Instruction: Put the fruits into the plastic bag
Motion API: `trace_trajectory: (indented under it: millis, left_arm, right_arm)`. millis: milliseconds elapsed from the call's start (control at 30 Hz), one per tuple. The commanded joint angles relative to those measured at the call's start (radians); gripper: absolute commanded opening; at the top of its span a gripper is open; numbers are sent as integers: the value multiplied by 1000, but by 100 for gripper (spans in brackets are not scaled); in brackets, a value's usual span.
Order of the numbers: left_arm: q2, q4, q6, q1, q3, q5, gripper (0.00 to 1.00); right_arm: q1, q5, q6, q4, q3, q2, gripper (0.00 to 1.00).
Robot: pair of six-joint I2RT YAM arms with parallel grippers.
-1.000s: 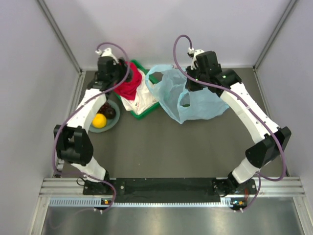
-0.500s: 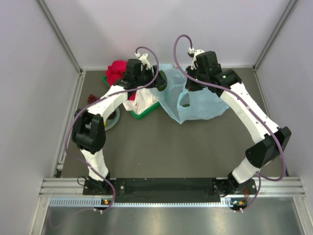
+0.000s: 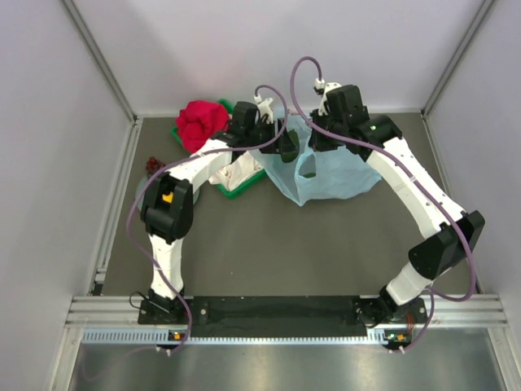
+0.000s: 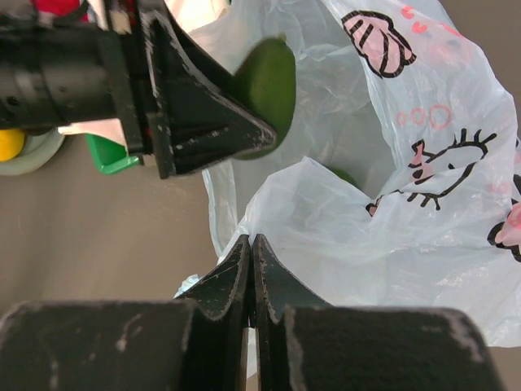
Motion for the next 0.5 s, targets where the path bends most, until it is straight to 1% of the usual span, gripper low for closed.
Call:
trace_trajectory:
  millis: [0,67,133,467]
  left_arm:
    - [27,-56,72,-11,61,43,30]
    - [50,-99,117,-25,79,31,30]
    - [62,-105,134,-39,84,31,30]
    - [145,-113,112,-51,124,60,37]
  right_arm:
    - [-9,8,13,16,35,-22,0]
    - [-9,8,13,10,35,-22,0]
    - [-9,10,13,1,35,-22,0]
    - [-10,10,0,-18,29,-32,0]
